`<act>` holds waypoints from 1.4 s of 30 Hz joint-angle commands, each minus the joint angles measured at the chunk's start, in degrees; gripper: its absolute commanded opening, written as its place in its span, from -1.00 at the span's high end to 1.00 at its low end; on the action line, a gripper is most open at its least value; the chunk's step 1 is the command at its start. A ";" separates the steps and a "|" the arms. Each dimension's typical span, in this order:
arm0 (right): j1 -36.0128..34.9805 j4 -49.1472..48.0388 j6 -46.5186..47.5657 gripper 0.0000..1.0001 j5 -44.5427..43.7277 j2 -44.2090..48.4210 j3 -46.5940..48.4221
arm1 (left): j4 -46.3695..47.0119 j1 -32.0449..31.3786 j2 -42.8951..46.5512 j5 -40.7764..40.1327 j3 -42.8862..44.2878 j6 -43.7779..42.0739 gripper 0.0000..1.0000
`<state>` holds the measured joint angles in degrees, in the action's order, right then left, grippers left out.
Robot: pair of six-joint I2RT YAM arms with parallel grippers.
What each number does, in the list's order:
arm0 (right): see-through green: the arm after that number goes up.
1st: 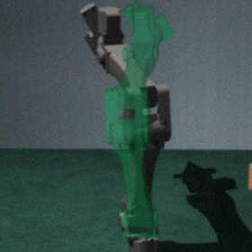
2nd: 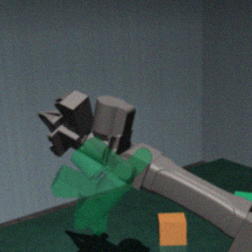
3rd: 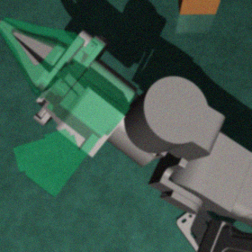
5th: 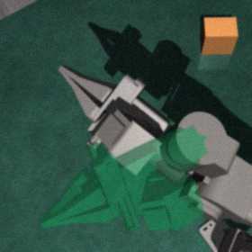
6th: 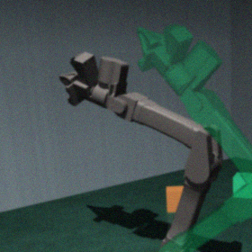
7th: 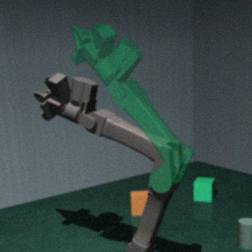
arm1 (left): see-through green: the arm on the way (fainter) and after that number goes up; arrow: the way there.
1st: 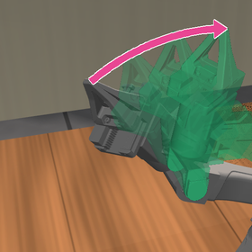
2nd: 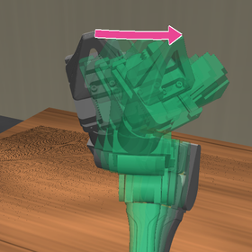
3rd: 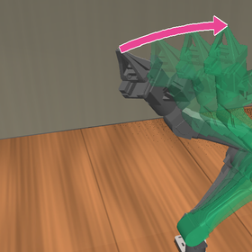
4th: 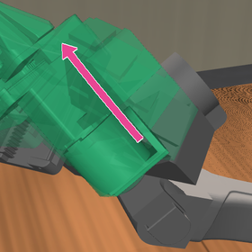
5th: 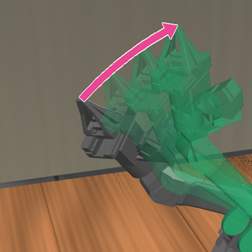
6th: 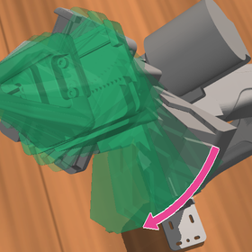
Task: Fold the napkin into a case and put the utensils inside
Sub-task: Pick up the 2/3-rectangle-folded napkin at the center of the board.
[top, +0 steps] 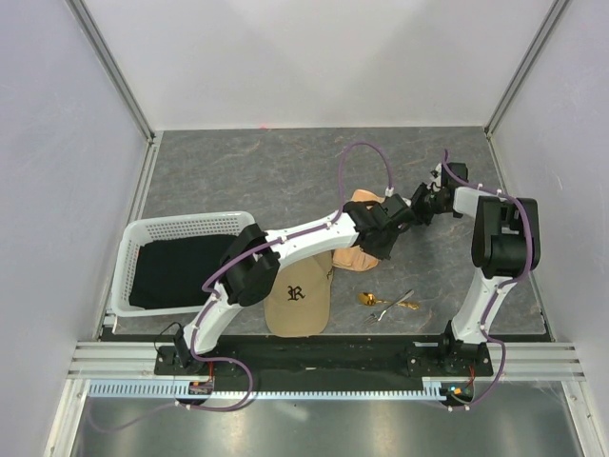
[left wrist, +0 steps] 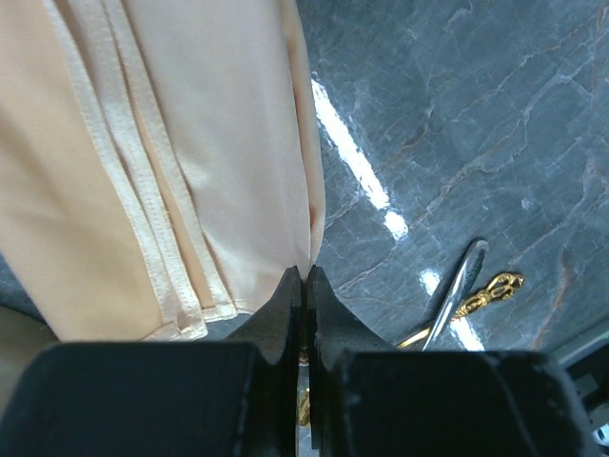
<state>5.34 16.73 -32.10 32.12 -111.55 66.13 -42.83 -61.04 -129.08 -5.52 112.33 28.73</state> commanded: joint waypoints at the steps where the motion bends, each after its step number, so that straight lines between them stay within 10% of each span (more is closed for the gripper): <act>1: -0.33 -4.34 -0.16 0.79 -1.71 -0.34 -0.74 | 3.88 0.65 4.36 5.07 -0.53 1.59 0.96; 7: -0.25 -2.85 1.42 1.00 -2.76 -0.07 0.93 | 12.31 4.08 8.21 17.98 -7.80 2.11 -0.07; 10: -0.25 -1.01 2.39 1.00 -3.11 -0.60 2.77 | 21.19 6.97 12.52 22.56 -13.52 4.40 -0.14; 22: -0.95 3.92 4.23 1.00 -7.68 0.80 5.33 | 28.68 18.49 -2.21 28.56 -3.18 9.85 0.95; 42: -10.52 9.90 -4.98 1.00 -15.59 1.77 13.15 | 30.44 19.90 -16.82 31.97 6.05 15.92 0.96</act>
<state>-1.69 25.80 -31.09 18.87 -111.42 76.62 -14.41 -41.10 -144.62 23.88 116.16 42.19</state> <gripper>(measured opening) 0.011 0.025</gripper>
